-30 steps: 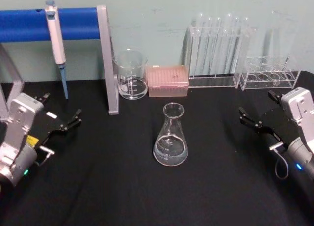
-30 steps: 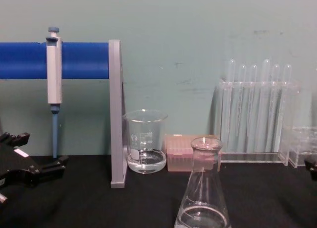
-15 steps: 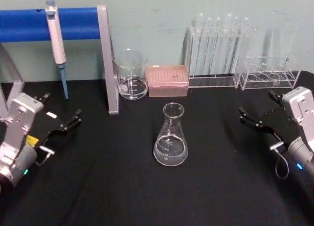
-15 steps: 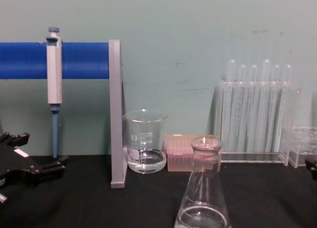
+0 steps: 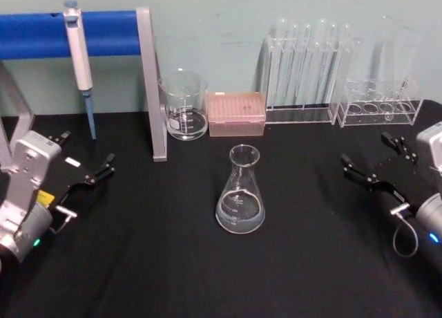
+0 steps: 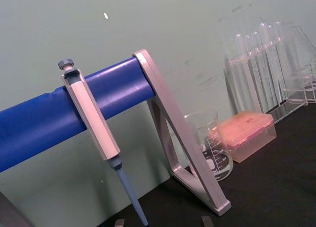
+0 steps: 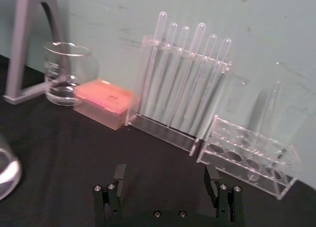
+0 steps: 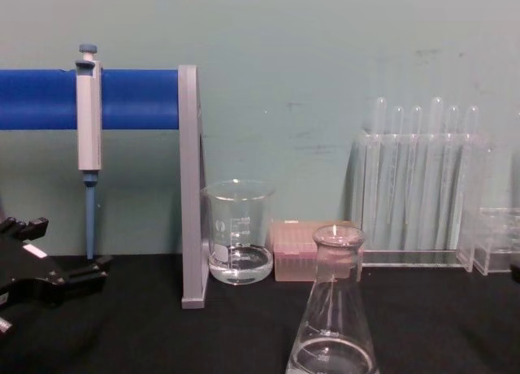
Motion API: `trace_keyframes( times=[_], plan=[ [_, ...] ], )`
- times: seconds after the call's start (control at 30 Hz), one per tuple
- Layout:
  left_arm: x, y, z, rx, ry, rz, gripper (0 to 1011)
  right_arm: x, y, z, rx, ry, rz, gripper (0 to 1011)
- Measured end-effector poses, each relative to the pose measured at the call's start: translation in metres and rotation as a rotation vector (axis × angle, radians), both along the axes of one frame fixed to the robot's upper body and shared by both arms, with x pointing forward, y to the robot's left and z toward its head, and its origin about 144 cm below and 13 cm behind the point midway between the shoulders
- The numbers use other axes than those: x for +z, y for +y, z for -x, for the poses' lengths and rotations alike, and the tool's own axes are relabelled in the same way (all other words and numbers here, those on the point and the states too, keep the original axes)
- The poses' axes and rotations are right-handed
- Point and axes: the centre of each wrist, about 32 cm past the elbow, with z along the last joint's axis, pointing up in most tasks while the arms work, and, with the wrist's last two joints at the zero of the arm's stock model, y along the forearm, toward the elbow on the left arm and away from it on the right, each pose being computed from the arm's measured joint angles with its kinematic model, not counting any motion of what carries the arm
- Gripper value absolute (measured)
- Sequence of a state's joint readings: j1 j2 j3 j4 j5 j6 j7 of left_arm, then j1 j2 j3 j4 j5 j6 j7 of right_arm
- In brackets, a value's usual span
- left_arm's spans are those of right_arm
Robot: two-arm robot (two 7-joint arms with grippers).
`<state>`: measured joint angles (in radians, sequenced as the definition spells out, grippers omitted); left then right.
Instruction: Grasp the erlenmeyer flask with one hand, shake it three times, then place it back.
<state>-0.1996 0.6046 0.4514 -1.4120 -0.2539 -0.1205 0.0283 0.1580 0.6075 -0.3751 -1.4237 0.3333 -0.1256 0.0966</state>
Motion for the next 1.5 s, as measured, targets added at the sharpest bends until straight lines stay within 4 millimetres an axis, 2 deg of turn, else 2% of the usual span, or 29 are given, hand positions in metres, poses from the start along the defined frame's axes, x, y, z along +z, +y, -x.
trace_keyframes(
  times=[0.27,0.7,1.1,1.5],
  plan=[
    [0.000,0.000,0.000,0.000,0.000,0.000,1001,0.007,-0.007,0.010,0.087,0.016,-0.079,1003],
    [0.000,0.000,0.000,0.000,0.000,0.000,1001,0.013,0.005,0.016,0.241,0.049,-0.152,1003],
    [0.000,0.000,0.000,0.000,0.000,0.000,1001,0.010,0.022,0.011,0.423,0.089,-0.167,1002],
    [0.000,0.000,0.000,0.000,0.000,0.000,1001,0.004,0.033,-0.001,0.529,0.123,-0.201,1003]
  ],
)
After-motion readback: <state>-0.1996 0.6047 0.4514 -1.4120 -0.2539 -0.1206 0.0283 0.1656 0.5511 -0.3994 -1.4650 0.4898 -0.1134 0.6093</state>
